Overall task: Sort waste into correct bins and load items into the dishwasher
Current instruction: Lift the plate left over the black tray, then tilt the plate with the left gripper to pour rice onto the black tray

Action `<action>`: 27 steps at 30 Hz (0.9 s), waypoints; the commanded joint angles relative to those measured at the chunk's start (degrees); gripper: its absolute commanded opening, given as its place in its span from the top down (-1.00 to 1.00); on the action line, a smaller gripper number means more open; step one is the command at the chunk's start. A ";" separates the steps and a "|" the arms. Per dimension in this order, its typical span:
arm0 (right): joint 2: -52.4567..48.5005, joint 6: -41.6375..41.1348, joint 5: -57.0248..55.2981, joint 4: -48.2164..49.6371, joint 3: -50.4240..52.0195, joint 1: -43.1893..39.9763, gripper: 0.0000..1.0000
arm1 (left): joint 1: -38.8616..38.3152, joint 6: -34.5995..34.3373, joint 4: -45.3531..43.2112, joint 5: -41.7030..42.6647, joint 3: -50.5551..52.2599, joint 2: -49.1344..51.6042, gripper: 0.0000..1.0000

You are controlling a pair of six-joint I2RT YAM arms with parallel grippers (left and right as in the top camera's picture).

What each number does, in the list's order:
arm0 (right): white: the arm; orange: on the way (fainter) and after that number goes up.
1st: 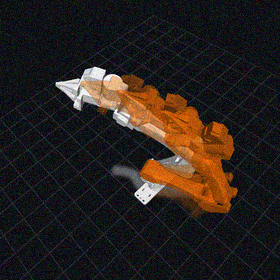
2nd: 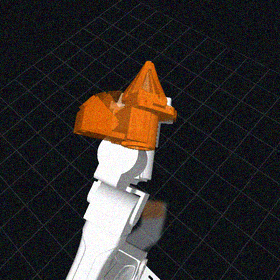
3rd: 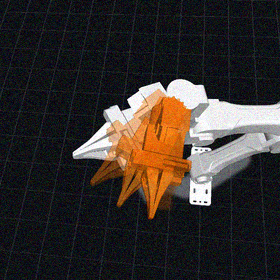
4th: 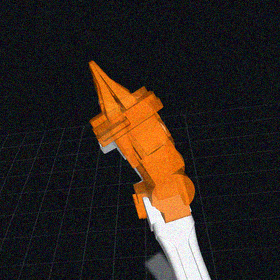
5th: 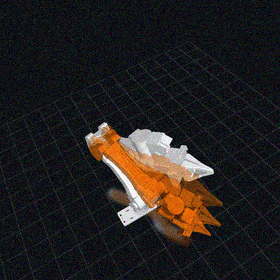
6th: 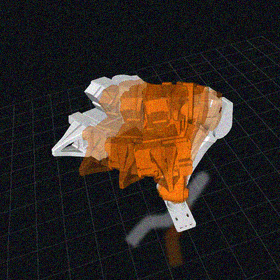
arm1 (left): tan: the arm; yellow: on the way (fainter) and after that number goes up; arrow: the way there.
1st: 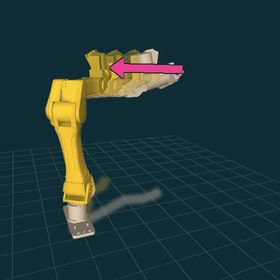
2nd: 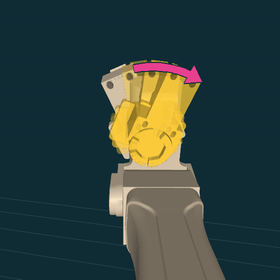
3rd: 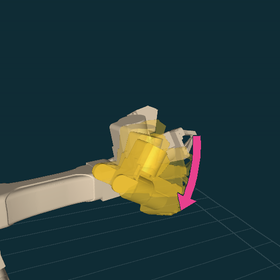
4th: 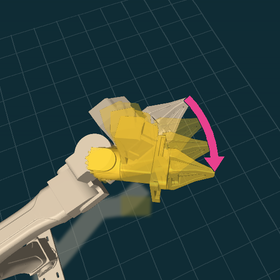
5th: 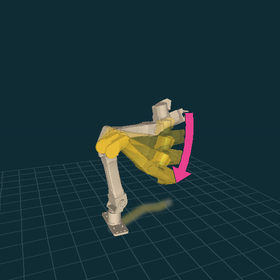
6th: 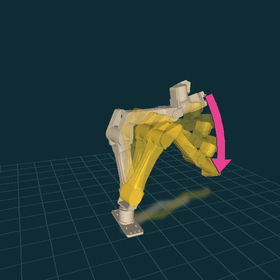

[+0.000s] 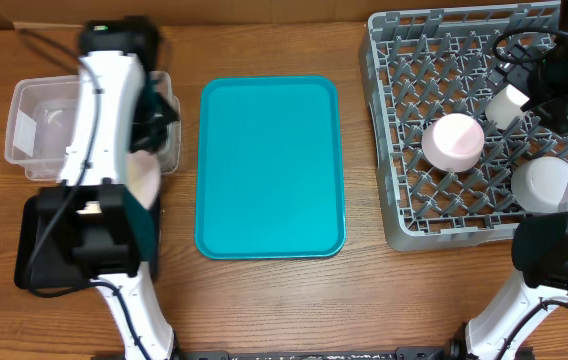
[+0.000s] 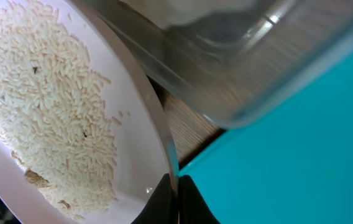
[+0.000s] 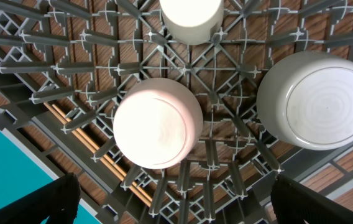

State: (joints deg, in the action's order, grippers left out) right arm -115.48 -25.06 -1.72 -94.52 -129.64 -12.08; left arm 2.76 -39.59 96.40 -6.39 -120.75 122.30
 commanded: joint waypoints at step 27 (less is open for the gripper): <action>0.87 -0.28 -0.13 0.13 -1.66 -0.11 -1.00 | 21.33 15.32 -0.35 32.57 -1.22 -1.77 0.91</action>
State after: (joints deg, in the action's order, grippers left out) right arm -115.48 -25.08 -1.72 -94.52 -129.64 -12.08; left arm 24.10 -26.68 96.23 20.38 -120.75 122.28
